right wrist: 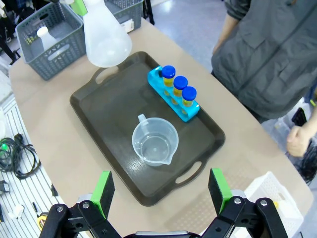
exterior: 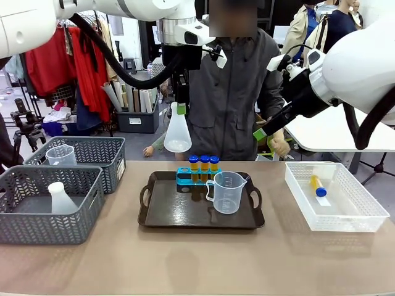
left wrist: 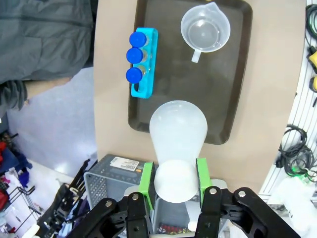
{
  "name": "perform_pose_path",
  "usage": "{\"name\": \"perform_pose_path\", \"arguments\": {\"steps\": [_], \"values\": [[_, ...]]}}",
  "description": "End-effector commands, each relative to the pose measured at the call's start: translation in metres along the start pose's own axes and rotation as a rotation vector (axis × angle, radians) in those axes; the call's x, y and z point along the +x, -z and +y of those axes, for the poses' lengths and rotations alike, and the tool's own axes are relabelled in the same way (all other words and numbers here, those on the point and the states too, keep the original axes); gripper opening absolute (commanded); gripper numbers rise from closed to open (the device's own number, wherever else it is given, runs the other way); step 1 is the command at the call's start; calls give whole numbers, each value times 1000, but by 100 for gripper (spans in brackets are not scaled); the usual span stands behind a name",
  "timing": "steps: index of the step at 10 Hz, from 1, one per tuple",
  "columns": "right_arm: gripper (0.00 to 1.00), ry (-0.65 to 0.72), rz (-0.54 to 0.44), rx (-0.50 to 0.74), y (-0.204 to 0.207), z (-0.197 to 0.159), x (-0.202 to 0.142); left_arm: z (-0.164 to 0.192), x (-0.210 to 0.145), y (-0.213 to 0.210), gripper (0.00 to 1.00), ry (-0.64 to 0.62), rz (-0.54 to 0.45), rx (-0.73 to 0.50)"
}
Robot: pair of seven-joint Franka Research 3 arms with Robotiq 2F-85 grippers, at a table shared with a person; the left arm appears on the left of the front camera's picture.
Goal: Prepare the laboratory tools.
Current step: Pick up one Small flask and place it on the Handle tray.
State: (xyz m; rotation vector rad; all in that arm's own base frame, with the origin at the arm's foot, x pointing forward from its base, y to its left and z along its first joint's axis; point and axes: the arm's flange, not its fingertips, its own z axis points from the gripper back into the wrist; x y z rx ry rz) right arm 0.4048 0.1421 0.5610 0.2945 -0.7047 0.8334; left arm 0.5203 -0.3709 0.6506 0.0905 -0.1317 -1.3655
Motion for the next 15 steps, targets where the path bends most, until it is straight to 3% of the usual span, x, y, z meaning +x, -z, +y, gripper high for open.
{"name": "perform_pose_path", "arguments": {"steps": [1,6,10,15], "values": [[100,1,-9,13,-1,0,0,-1,-6,11,0,50,-2,-17],[100,1,-9,13,-1,0,0,-13,-2,70,0,81,15,-99],[100,1,-9,13,-1,0,0,-16,-3,114,0,67,31,-77],[100,1,-9,13,-1,0,0,-13,-3,160,0,96,-43,-83]]}}
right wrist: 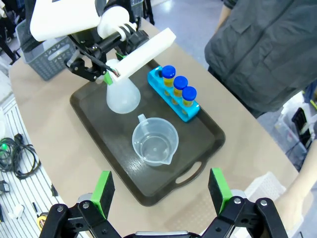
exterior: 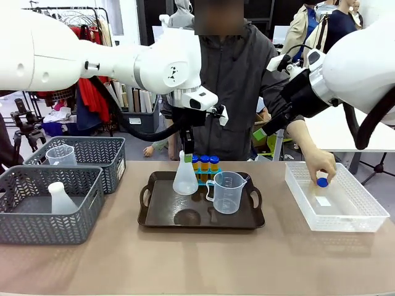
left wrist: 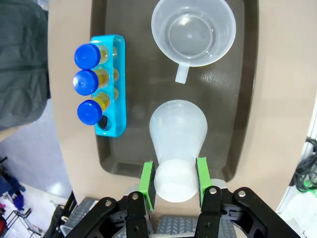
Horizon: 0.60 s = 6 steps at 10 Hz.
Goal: Prepare the laboratory tools.
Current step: Pick up one Small flask and place it on the Handle tray.
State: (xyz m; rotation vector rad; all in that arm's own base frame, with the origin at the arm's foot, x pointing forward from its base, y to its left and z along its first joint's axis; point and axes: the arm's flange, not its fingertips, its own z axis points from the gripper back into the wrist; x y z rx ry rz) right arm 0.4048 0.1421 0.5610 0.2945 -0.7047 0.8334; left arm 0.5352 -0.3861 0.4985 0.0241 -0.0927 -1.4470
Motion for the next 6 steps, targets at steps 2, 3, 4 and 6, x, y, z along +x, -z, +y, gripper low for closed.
{"name": "perform_pose_path", "arguments": {"steps": [2,3,4,6], "values": [[100,1,-9,13,-1,0,0,3,-24,21,0,3,-46,-14],[100,1,-9,13,-1,0,0,4,-28,28,0,-13,-52,-27],[100,1,-9,13,-1,0,0,3,-31,35,0,-19,-59,-34],[100,1,-9,13,-1,0,0,7,-38,45,0,-37,-77,-38]]}}
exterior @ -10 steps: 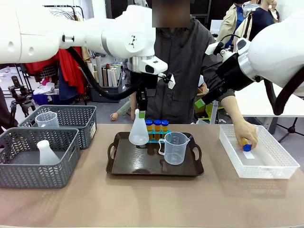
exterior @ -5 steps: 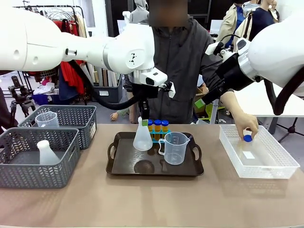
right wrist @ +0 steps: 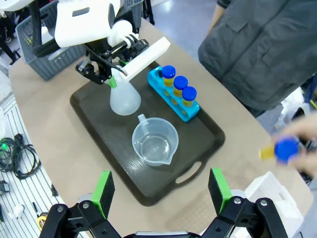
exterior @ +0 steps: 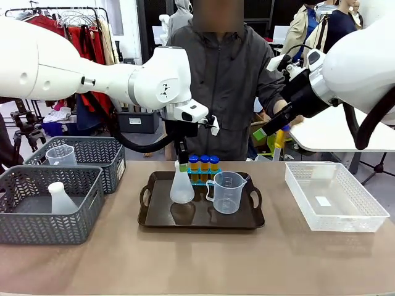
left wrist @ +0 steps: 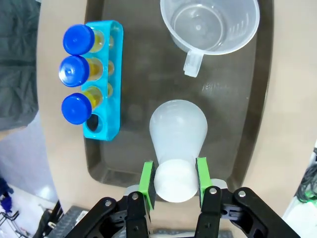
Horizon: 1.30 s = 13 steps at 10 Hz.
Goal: Prepare the laboratory tools.
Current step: Pick up one Small flask and place it on the Handle tray.
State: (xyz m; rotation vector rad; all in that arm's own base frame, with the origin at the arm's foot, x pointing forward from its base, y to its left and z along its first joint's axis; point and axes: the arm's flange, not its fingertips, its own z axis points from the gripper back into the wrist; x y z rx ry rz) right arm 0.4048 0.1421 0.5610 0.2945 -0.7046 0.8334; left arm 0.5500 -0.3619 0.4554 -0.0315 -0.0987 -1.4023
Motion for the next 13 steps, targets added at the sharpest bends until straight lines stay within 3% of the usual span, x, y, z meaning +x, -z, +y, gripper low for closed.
{"name": "perform_pose_path", "arguments": {"steps": [1,5,6,10,11,13], "values": [[100,1,-9,13,-1,0,0,-4,-17,6,0,10,-33,-17],[100,1,-9,13,-1,0,0,-2,-16,19,0,6,-10,-51],[100,1,-9,13,-1,0,0,-1,-16,19,9,10,-2,-54],[100,1,-9,13,-1,0,0,-3,-16,20,85,4,2,-55],[100,1,-9,13,-1,0,0,-2,-17,19,100,5,3,-56],[100,1,-9,13,-1,0,0,-4,-17,18,100,4,2,-53]]}}
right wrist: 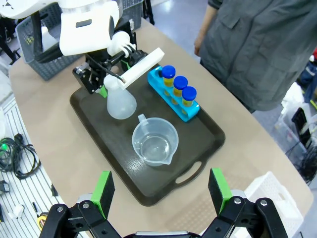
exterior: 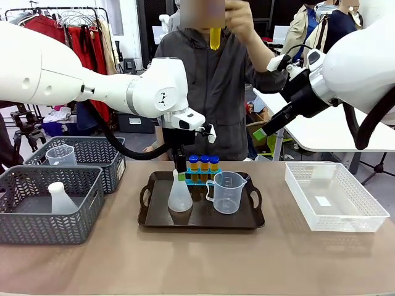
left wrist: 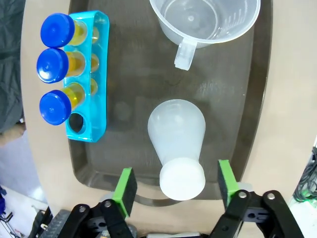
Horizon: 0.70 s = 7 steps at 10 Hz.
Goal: Prepare the laboratory tools.
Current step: Pick up one Small flask and place it on the Handle tray.
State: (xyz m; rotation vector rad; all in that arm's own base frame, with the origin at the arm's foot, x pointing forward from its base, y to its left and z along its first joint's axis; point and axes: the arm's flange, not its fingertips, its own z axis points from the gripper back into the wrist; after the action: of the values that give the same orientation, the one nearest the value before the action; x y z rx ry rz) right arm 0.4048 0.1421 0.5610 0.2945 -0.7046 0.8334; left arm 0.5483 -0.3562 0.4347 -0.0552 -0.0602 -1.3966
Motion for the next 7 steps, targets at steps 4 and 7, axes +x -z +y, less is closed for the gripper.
{"name": "perform_pose_path", "arguments": {"steps": [4,7], "values": [[100,1,-9,13,-1,0,0,-4,-9,-3,100,25,-20,-14],[100,1,-9,13,-1,0,0,0,0,-2,100,5,-1,3]]}}
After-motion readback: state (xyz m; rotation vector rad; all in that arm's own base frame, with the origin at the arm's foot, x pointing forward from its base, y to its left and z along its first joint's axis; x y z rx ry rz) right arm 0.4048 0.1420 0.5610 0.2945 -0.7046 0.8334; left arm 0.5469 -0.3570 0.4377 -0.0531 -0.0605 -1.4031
